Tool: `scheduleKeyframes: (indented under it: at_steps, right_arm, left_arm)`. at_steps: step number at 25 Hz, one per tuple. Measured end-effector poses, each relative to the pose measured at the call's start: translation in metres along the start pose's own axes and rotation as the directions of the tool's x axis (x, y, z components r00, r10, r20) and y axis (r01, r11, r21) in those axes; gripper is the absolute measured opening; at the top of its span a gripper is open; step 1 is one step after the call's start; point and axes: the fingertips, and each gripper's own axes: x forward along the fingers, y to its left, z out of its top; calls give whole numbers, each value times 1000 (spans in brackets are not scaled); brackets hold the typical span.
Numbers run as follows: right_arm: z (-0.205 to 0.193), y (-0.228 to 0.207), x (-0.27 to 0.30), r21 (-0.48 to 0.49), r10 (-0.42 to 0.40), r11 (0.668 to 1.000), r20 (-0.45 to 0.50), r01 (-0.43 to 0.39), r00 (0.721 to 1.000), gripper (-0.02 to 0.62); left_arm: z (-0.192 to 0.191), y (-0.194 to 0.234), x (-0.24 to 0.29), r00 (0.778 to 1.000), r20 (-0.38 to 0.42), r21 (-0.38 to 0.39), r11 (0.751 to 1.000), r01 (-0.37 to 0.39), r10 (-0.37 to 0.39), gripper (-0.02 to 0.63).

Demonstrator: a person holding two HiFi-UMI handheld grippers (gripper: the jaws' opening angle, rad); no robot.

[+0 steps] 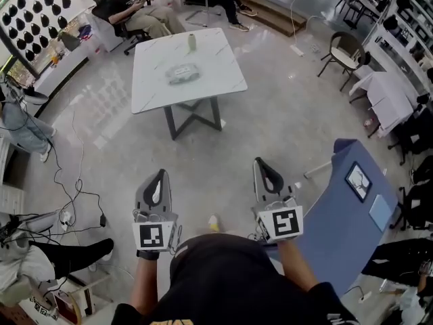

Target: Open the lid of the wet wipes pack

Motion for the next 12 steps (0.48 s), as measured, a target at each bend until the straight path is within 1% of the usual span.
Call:
scheduleKeyframes:
  at_steps: [3, 4, 7, 12]
  right_arm:
    - [0, -6, 3, 4, -10, 1000, 3, 10, 1000, 2]
    - [2, -7, 4, 1, -9, 1000, 10, 9, 1000, 2]
    - [5, -10, 8, -10, -6, 1000, 32, 6, 999, 2]
    - [1, -17, 8, -9, -17, 1000, 19, 17, 1000, 3]
  left_arm:
    - [-2, -6, 8, 999, -22, 6, 1000, 24, -24, 9]
    - [0, -7, 11, 999, -17, 1, 1000, 28, -28, 9]
    - [7, -10, 17, 999, 33, -18, 999, 31, -31, 9]
    - [8, -14, 23, 999, 36, 2, 999, 38, -38, 9]
